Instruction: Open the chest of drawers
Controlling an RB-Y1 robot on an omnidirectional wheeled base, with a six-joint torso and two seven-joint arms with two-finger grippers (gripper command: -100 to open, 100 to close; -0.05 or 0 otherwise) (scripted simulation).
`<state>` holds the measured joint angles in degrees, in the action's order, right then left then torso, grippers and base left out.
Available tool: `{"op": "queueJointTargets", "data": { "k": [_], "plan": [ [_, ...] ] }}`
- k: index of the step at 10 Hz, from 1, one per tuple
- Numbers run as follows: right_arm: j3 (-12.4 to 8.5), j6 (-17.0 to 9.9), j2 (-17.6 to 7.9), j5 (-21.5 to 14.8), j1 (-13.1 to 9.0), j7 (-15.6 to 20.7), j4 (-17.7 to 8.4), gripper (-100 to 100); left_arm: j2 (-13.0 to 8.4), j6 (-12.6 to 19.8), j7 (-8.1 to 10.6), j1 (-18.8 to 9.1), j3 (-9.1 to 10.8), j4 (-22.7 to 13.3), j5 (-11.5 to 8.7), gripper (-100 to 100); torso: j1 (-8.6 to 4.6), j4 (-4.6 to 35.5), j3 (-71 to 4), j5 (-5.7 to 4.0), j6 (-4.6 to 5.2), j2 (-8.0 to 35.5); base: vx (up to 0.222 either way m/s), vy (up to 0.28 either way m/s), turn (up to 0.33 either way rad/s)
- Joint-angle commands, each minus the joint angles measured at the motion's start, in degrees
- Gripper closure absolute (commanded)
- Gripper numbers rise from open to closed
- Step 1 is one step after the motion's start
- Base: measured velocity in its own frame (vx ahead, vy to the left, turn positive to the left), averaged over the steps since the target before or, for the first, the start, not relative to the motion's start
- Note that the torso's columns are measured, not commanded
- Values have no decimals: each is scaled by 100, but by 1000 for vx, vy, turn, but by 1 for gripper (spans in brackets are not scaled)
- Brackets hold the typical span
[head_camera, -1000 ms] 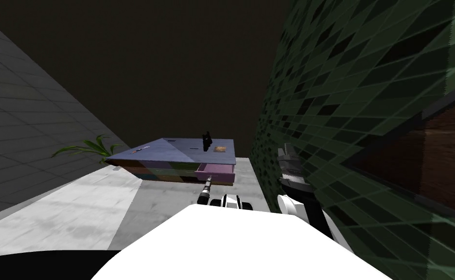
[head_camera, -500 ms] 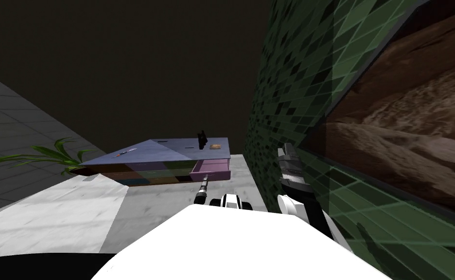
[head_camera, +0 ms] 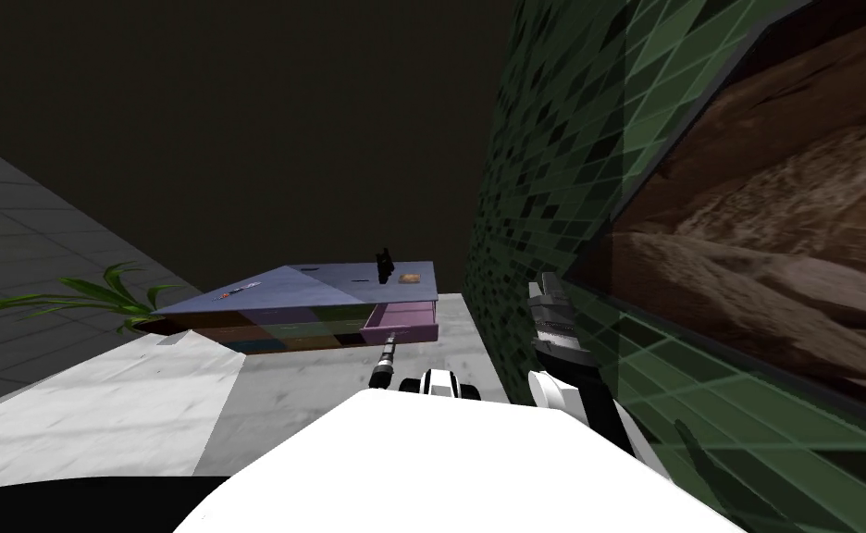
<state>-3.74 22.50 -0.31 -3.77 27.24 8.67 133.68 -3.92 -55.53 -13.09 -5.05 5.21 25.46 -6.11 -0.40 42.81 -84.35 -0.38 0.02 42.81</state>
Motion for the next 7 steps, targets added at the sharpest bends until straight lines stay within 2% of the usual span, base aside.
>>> {"op": "queueJointTargets", "data": {
  "k": [1,3,4,5,6,7],
  "plan": [
    [1,0,0,0,-2,0,0,0,-4,-44,5,-18,-20,50,12,100,3,-9,16,8,-3,24,-157,-23,19],
    [1,-1,1,0,-3,0,-1,0,-8,-87,9,-36,-41,99,23,100,3,-1,16,3,-6,26,-200,-32,22],
    [1,-1,1,0,-3,0,-1,0,-138,151,121,77,168,147,-14,-100,0,1,8,-1,-3,11,-136,-42,-306],
    [2,-1,1,0,-4,0,-1,0,-138,151,121,77,168,124,-14,-100,5,-25,-10,13,4,-31,-66,-27,-185],
    [1,0,1,0,-2,0,0,0,-138,151,121,77,168,147,-14,-100,31,-46,-35,28,0,-74,-10,-7,19],
    [0,0,0,0,0,0,0,0,-276,303,222,125,377,252,-49,-100,51,-61,-49,40,-4,-95,-41,-34,-289]
  ]
}}
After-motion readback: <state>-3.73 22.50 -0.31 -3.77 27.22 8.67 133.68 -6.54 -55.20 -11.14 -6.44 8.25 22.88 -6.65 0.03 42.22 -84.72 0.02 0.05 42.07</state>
